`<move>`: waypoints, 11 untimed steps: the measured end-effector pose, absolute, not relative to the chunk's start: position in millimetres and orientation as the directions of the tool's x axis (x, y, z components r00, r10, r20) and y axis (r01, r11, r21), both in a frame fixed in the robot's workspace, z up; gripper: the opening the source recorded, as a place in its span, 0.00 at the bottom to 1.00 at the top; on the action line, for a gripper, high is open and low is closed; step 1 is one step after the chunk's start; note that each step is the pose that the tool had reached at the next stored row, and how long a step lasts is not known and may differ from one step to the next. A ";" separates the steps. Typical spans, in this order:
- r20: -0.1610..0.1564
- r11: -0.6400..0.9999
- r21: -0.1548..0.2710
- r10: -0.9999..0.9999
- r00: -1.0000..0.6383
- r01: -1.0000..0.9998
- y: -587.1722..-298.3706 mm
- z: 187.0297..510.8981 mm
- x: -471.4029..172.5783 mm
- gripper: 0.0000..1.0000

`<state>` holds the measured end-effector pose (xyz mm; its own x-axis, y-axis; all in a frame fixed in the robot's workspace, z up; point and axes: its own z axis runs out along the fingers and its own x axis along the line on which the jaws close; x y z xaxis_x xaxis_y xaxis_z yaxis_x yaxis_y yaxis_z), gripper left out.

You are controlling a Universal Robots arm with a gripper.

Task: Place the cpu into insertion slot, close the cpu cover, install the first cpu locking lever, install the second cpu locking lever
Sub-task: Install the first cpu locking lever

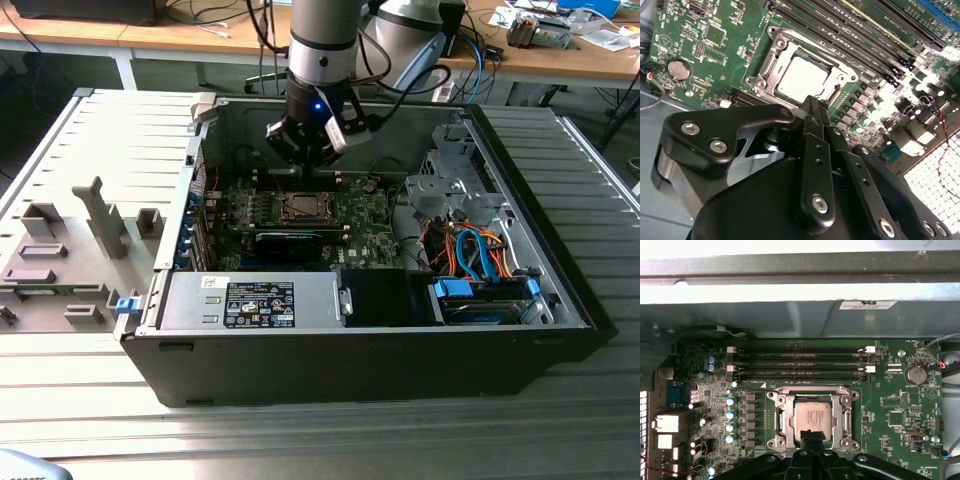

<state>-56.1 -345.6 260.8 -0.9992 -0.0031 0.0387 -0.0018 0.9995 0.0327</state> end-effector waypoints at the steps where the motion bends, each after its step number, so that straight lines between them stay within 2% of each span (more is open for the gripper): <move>1: 0.039 0.999 0.033 -0.003 -0.999 -0.002 -346.3 260.7 -56.7 0.11; 11: 0.039 0.999 0.033 -0.003 -0.999 -0.002 -354.3 260.7 -67.7 0.11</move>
